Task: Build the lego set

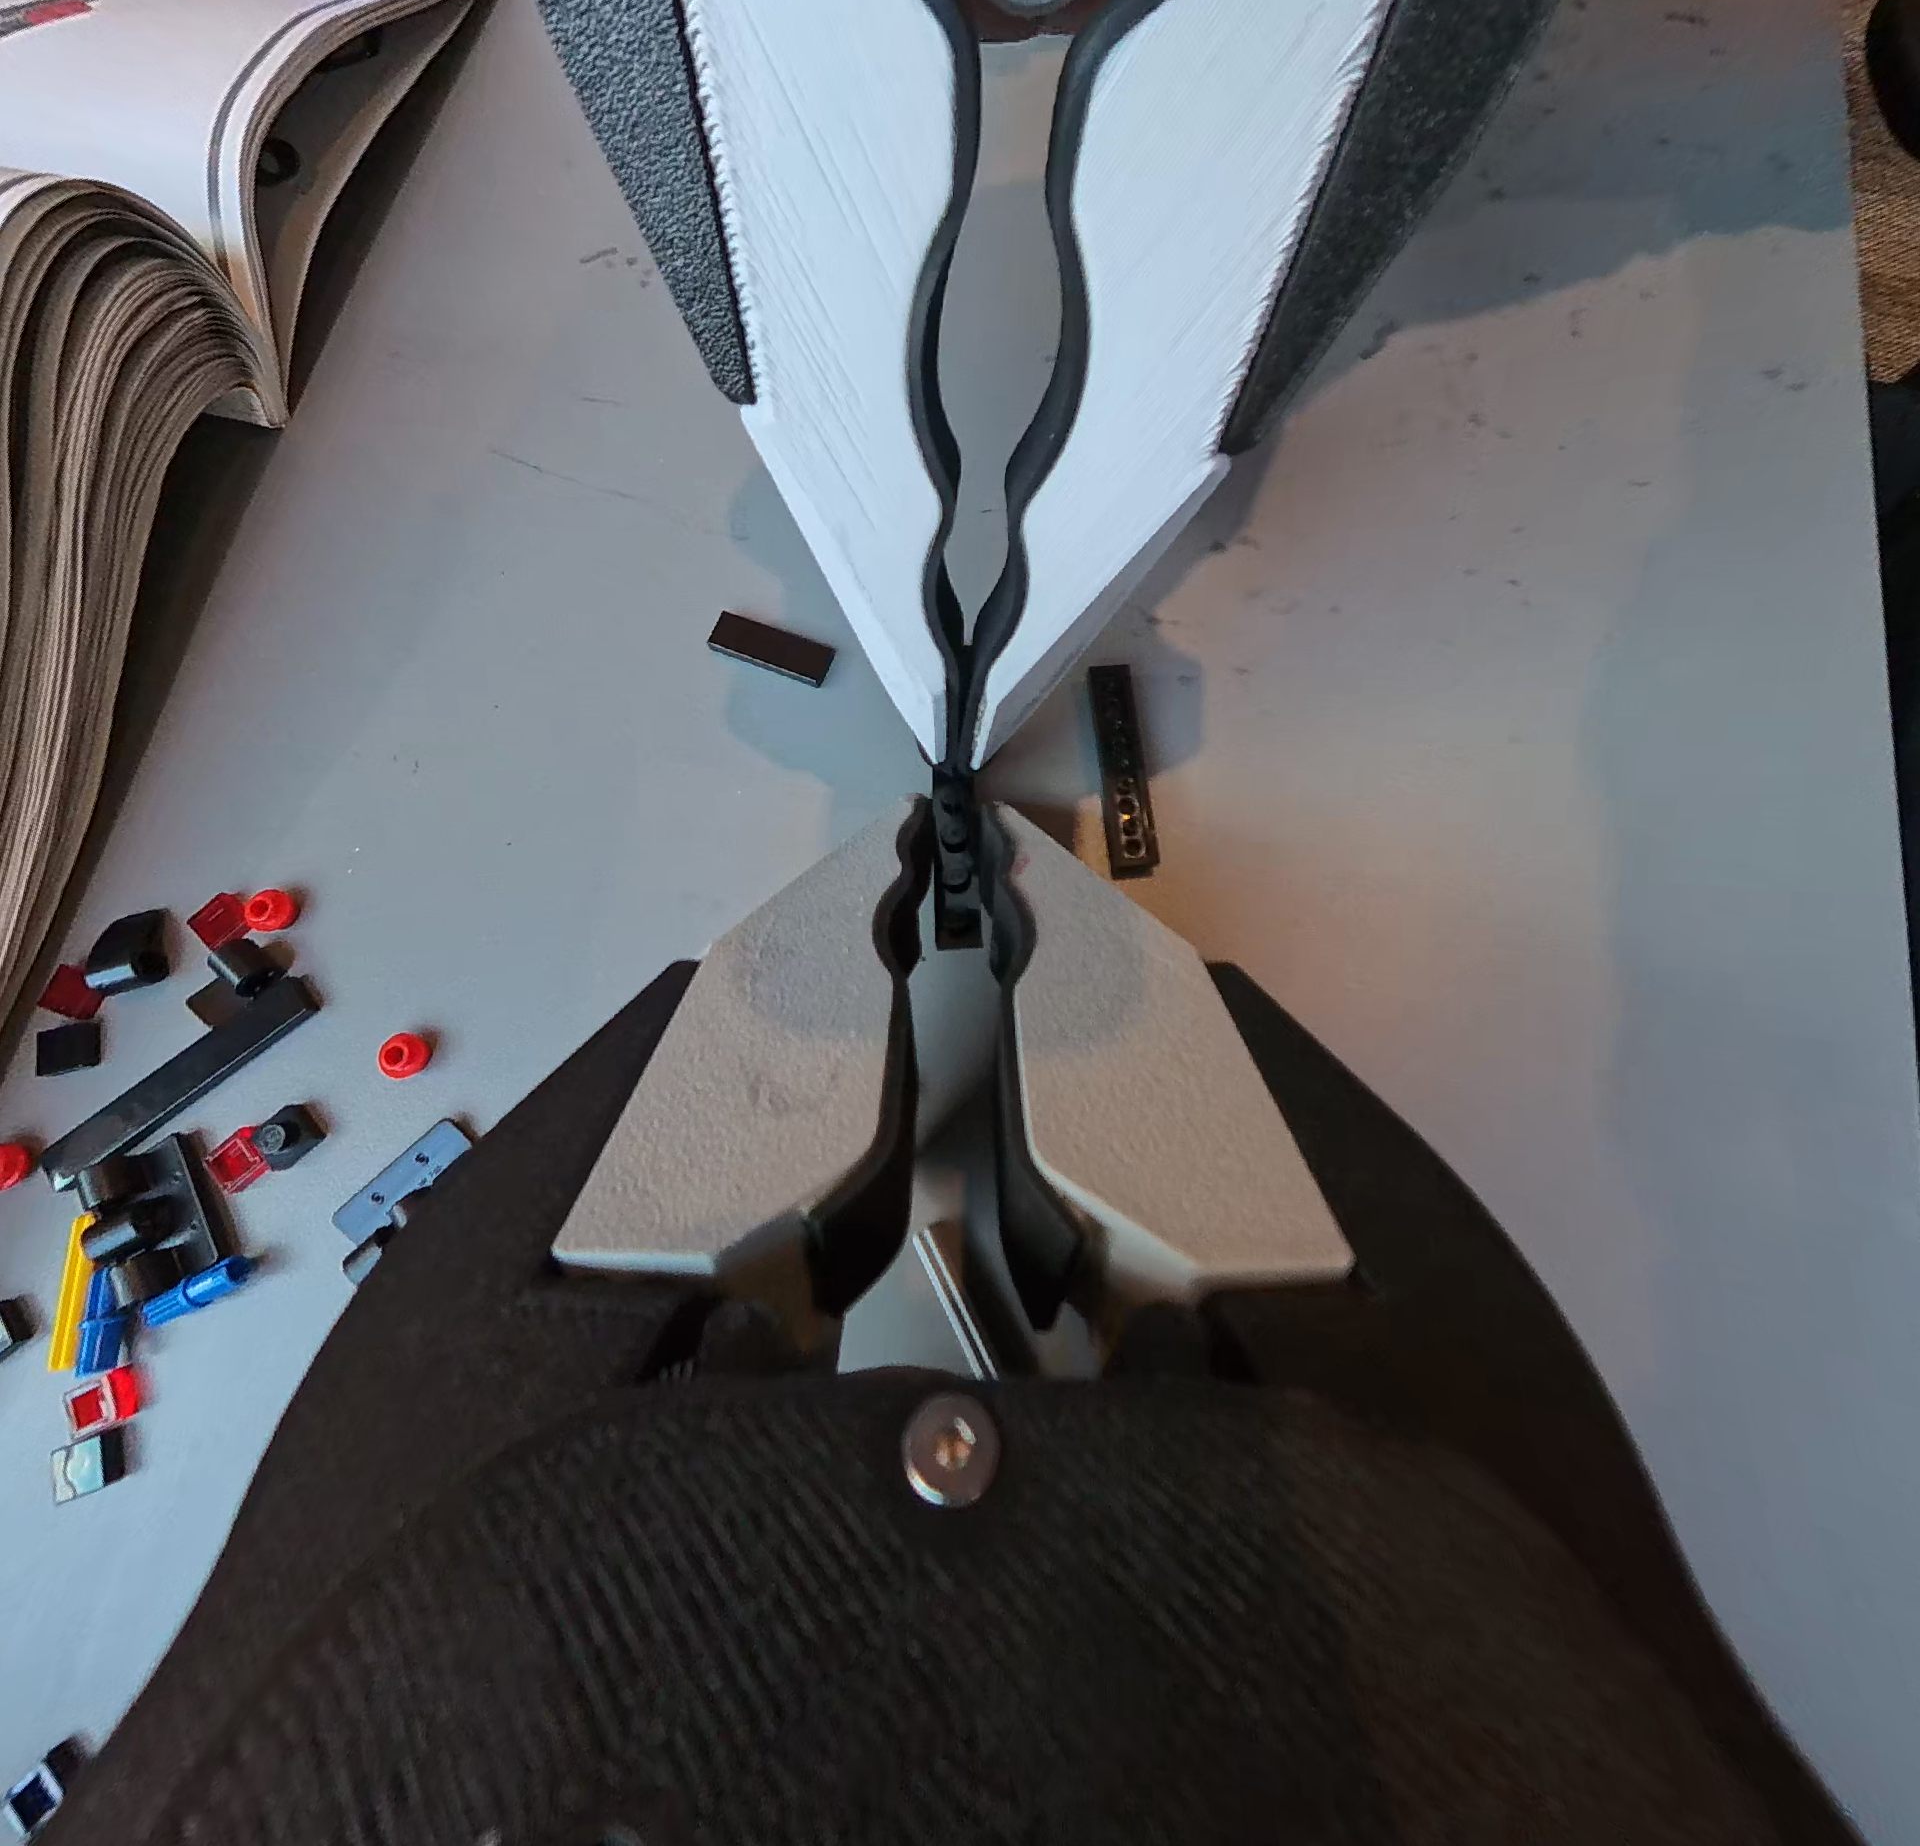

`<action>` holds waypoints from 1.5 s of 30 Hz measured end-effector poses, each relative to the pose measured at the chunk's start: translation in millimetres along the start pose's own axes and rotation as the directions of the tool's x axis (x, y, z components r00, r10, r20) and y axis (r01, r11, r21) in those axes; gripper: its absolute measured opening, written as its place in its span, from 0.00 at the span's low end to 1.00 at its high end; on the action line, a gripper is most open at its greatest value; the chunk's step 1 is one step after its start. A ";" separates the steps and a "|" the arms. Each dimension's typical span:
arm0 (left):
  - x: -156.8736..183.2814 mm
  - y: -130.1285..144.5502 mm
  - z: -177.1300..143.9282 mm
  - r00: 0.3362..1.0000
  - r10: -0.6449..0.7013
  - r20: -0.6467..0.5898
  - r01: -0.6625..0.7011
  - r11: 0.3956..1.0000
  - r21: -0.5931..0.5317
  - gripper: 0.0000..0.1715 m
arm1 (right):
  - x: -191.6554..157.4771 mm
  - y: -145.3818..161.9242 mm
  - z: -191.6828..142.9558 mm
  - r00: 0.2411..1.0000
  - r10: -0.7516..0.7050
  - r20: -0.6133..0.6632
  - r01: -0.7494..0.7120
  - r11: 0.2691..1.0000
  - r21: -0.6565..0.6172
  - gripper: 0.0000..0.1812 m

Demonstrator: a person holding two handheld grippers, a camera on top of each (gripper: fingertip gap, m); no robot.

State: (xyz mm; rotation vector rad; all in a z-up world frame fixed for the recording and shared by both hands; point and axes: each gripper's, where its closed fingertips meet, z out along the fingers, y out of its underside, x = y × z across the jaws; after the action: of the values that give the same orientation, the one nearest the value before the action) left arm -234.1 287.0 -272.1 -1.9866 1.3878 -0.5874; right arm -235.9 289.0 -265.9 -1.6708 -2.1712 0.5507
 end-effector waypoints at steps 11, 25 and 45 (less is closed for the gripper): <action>0.0 0.1 -0.1 1.000 -0.004 -0.008 0.004 1.000 -0.001 0.03 | 0.1 -0.1 0.1 1.000 0.024 -0.004 -0.024 1.000 0.016 0.00; 0.2 0.3 -0.2 1.000 -0.002 -0.011 0.002 1.000 -0.001 0.03 | 0.4 -0.1 0.3 0.999 0.031 -0.006 -0.031 0.999 0.015 0.00; -1.6 -1.3 0.6 0.999 -0.026 0.020 0.026 1.000 -0.002 0.08 | -1.7 -0.5 -0.7 0.998 0.064 0.004 -0.064 0.997 0.042 0.01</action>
State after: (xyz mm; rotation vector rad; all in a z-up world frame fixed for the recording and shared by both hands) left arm -233.4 289.0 -271.7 -2.0103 1.3534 -0.5768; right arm -235.5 287.3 -265.1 -1.7235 -2.0991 0.6123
